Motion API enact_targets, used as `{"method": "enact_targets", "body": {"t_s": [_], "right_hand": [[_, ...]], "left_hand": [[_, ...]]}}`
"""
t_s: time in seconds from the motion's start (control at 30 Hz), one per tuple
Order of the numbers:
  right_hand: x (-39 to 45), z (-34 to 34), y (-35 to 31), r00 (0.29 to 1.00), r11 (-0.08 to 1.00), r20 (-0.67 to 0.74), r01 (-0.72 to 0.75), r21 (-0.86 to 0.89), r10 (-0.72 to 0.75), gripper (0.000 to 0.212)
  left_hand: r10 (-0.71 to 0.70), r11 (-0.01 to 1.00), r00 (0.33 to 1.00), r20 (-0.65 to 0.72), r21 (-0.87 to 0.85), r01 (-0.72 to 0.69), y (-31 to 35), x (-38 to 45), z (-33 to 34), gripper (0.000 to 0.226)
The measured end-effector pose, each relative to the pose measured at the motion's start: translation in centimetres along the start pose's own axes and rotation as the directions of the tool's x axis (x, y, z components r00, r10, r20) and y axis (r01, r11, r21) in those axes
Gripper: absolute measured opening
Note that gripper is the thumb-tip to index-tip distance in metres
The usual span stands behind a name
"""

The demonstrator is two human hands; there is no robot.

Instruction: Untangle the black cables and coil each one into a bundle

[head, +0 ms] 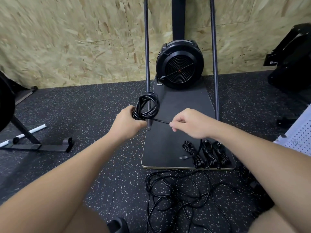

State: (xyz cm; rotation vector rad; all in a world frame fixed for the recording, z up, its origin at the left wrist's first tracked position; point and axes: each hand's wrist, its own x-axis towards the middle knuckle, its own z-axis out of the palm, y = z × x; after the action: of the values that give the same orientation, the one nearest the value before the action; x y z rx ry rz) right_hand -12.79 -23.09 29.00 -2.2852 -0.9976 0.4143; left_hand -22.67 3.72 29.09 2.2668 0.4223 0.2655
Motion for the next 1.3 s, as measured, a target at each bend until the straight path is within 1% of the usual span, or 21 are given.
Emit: {"method": "enact_targets", "body": {"t_s": [0.07,0.13,0.2,0.27,0.37,0.43,0.47,0.53,0.57,0.63,0.67,0.73,0.8,0.87,0.93,1.0,1.07,1.13,1.17,1.23,1.3], "right_hand": [[-0.9,0.3,-2.0,0.998,0.996,0.002,0.061,-0.058,-0.061,0.038],[-1.9,0.5,-4.3,0.99,0.982,0.021,0.141,-0.124,-0.139,0.037],[-2.7,0.8,-6.5,0.976,0.95,0.047,0.218,-0.223,-0.213,0.037],[-2.9,0.8,-7.8,0.96,0.911,0.017,0.271,-0.312,-0.28,0.035],[-2.7,0.0,-7.6,0.943,0.912,-0.073,0.291,-0.288,-0.324,0.029],[-2.0,-0.3,-6.5,0.931,0.922,-0.142,0.295,-0.251,-0.336,0.03],[-1.5,-0.4,-5.6,0.93,0.935,-0.186,0.272,-0.229,-0.316,0.034],[-0.4,-0.5,-3.6,0.94,0.971,-0.261,0.183,-0.154,-0.218,0.043],[0.1,-0.6,-2.6,0.952,0.987,-0.266,0.127,-0.102,-0.15,0.043],[0.4,-0.5,-1.2,0.977,0.999,-0.209,0.045,0.023,-0.039,0.039],[0.5,-0.4,-0.7,0.985,0.997,-0.171,0.017,0.075,-0.004,0.036],[0.5,-0.3,-0.1,0.993,0.99,-0.108,-0.026,0.137,0.041,0.032],[0.5,-0.4,0.6,0.995,0.986,-0.077,-0.046,0.159,0.059,0.036],[0.4,-1.0,1.7,0.99,0.977,-0.092,-0.086,0.197,0.106,0.047],[0.2,-1.7,3.0,0.981,0.968,-0.142,-0.101,0.228,0.136,0.055],[-0.1,-2.3,3.8,0.976,0.967,-0.161,-0.111,0.228,0.15,0.051],[-0.3,-2.3,3.9,0.975,0.97,-0.138,-0.147,0.192,0.175,0.044],[-0.5,-1.5,3.4,0.98,0.978,-0.099,-0.156,0.136,0.17,0.046],[-0.5,-0.9,3.1,0.982,0.981,-0.074,-0.164,0.104,0.172,0.045],[-0.8,0.3,2.0,0.989,0.989,-0.022,-0.149,-0.011,0.149,0.044],[-1.3,1.5,0.6,0.995,0.985,0.019,-0.091,-0.15,0.095,0.044]], "left_hand": [[-0.086,0.992,0.996,-0.037,0.086,0.089,-1.1,0.9,-0.2,0.043],[-0.087,0.959,0.995,-0.05,0.265,0.097,-2.2,1.5,0.0,0.046],[-0.081,0.907,0.996,-0.022,0.414,0.083,-2.4,1.2,0.8,0.048],[-0.057,0.835,0.997,0.054,0.55,0.018,-1.9,0.1,2.1,0.051],[0.035,0.68,0.973,0.229,0.707,-0.191,-0.5,-2.3,4.8,0.064],[0.104,0.605,0.938,0.33,0.728,-0.323,0.6,-4.1,6.1,0.068],[0.136,0.587,0.919,0.371,0.717,-0.376,1.0,-4.8,6.5,0.066],[0.204,0.583,0.877,0.436,0.665,-0.467,1.9,-6.0,6.7,0.054],[0.241,0.583,0.855,0.459,0.636,-0.505,2.2,-6.4,6.6,0.049],[0.314,0.574,0.817,0.483,0.589,-0.569,2.8,-6.9,6.3,0.047],[0.345,0.577,0.805,0.483,0.567,-0.588,2.8,-7.0,6.2,0.047],[0.379,0.598,0.801,0.463,0.538,-0.594,2.7,-6.8,5.9,0.051],[0.405,0.635,0.811,0.422,0.509,-0.581,2.4,-6.3,5.2,0.055],[0.442,0.686,0.822,0.36,0.454,-0.568,2.3,-5.6,4.2,0.049],[0.447,0.765,0.844,0.295,0.363,-0.532,2.5,-5.5,3.3,0.045],[0.402,0.851,0.878,0.261,0.247,-0.463,2.8,-5.7,2.8,0.048],[0.369,0.901,0.898,0.241,0.147,-0.409,3.0,-5.5,2.7,0.056],[0.349,0.93,0.917,0.194,0.045,-0.364,2.8,-4.9,2.6,0.057],[0.328,0.94,0.931,0.16,0.039,-0.338,2.4,-4.4,2.6,0.058],[0.252,0.958,0.962,0.107,0.114,-0.264,1.5,-3.2,2.7,0.057],[0.141,0.973,0.987,0.08,0.173,-0.153,0.5,-2.3,2.8,0.044]]}}
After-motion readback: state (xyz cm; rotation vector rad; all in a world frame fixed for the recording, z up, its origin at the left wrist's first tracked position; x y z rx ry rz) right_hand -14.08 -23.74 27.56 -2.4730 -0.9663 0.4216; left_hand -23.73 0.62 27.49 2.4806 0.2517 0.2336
